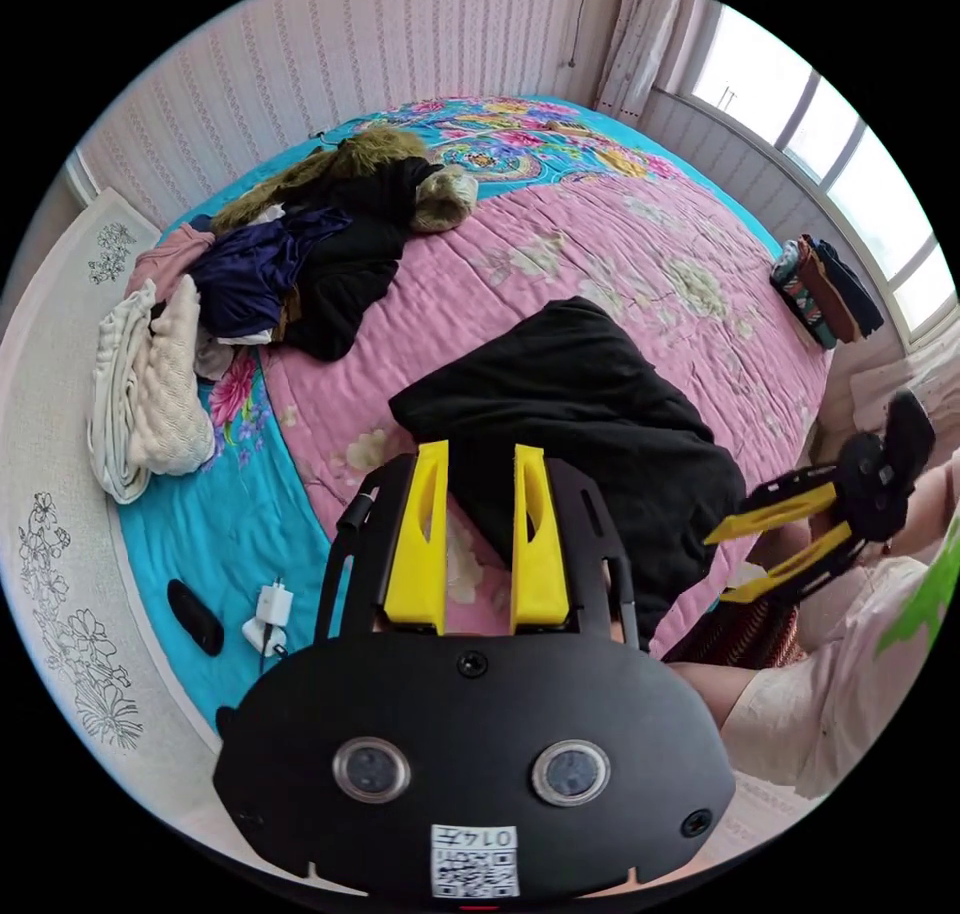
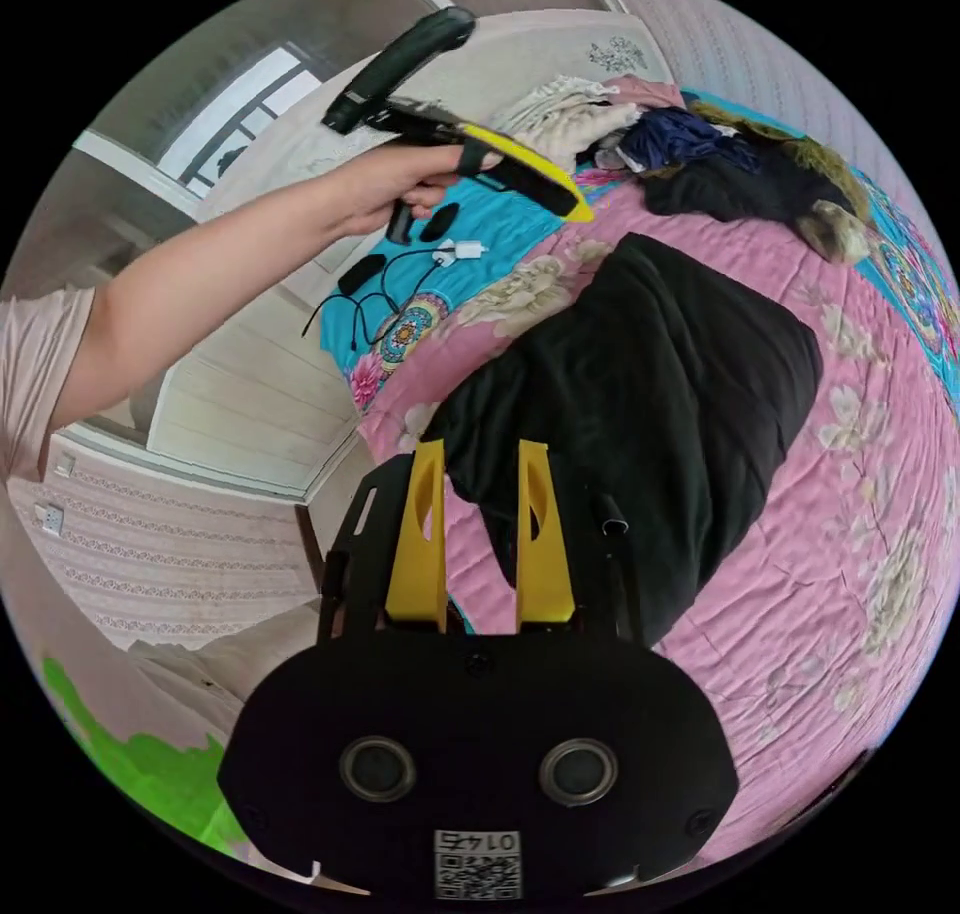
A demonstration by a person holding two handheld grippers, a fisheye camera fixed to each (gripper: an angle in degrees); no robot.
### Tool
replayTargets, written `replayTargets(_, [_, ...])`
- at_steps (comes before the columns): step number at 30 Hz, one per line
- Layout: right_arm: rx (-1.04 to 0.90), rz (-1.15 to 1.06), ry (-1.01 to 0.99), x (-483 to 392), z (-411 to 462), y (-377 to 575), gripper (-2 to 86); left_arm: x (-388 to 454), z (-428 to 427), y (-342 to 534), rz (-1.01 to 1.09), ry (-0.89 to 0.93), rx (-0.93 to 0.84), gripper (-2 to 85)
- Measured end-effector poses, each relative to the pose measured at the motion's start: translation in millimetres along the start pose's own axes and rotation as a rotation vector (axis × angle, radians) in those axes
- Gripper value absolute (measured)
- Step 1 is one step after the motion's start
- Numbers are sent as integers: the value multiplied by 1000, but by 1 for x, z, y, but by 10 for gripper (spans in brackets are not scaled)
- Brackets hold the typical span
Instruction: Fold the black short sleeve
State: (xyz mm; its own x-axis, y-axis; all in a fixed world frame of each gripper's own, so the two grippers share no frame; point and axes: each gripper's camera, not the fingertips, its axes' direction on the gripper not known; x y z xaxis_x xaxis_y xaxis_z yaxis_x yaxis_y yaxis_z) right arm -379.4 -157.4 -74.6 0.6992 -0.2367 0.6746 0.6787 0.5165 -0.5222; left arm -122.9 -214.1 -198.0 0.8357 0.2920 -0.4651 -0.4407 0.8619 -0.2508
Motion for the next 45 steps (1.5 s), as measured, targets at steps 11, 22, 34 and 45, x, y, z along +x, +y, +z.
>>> replayTargets(11, [-161,103,-107,22,12,-47,138,-3,63,119,-200,75,-157,99])
replayTargets(22, [99,374,-282,126,-91,-117,135,-97,50,177,-388,296,-51,96])
replayTargets(34, [-367,-217,-68,122,-100,-364,204,-44,37,327,-928,500,89,122])
replayTargets(45, [-728,-386,-9,127,-36,-495,208,-43,135,383,-1400,750,118,162])
